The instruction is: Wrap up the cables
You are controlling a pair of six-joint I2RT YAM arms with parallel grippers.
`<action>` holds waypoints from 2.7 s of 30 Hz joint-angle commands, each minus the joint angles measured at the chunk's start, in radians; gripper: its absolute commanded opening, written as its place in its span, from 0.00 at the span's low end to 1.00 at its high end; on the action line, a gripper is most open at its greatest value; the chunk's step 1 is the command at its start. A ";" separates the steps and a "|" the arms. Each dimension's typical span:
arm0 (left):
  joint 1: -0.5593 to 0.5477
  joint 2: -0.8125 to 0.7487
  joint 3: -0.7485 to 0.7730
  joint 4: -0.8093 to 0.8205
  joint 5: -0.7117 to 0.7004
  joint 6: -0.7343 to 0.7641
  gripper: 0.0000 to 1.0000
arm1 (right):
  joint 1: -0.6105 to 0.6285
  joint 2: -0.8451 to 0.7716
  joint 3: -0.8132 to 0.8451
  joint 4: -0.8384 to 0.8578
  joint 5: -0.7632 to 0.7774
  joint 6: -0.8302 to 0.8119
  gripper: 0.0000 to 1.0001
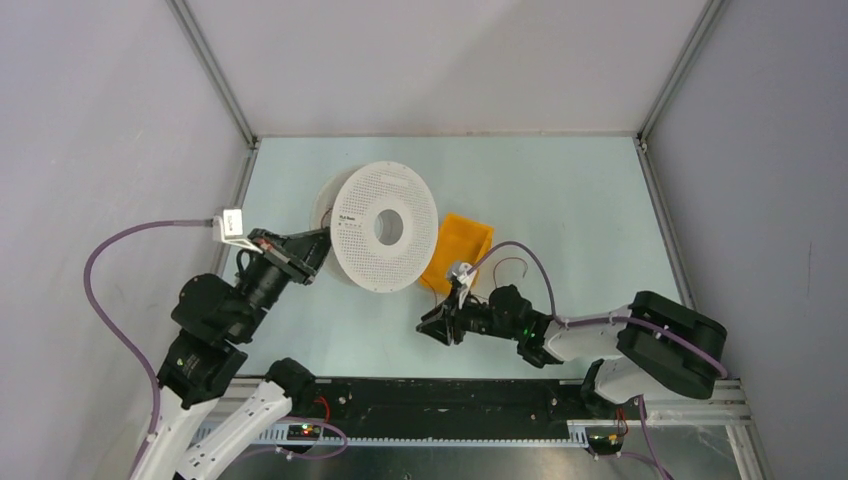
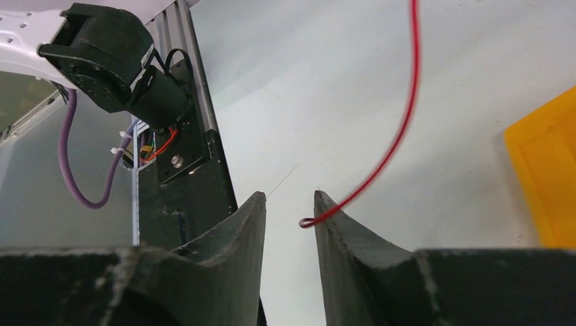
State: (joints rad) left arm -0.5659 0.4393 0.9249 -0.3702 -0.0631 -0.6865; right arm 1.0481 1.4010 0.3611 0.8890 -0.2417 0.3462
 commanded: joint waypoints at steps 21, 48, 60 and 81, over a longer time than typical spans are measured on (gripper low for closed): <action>0.005 -0.158 -0.125 0.249 -0.280 -0.247 0.00 | 0.038 0.490 0.125 0.578 0.018 -0.071 0.32; -0.015 0.048 -0.075 0.149 -0.330 0.477 0.00 | 0.387 -0.081 0.540 -0.674 0.280 -0.326 0.00; -0.052 0.033 -0.059 -0.087 -0.119 0.627 0.00 | 0.318 -0.242 0.645 -0.742 0.237 -0.407 0.00; -0.084 0.130 -0.010 -0.281 0.031 0.678 0.00 | 0.121 -0.248 0.723 -0.601 -0.057 -0.285 0.00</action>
State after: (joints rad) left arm -0.6411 0.5934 0.8612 -0.7105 -0.0959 -0.0448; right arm 1.2251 1.1637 1.0340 0.2653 -0.2943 0.0216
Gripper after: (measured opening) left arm 0.023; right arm 0.013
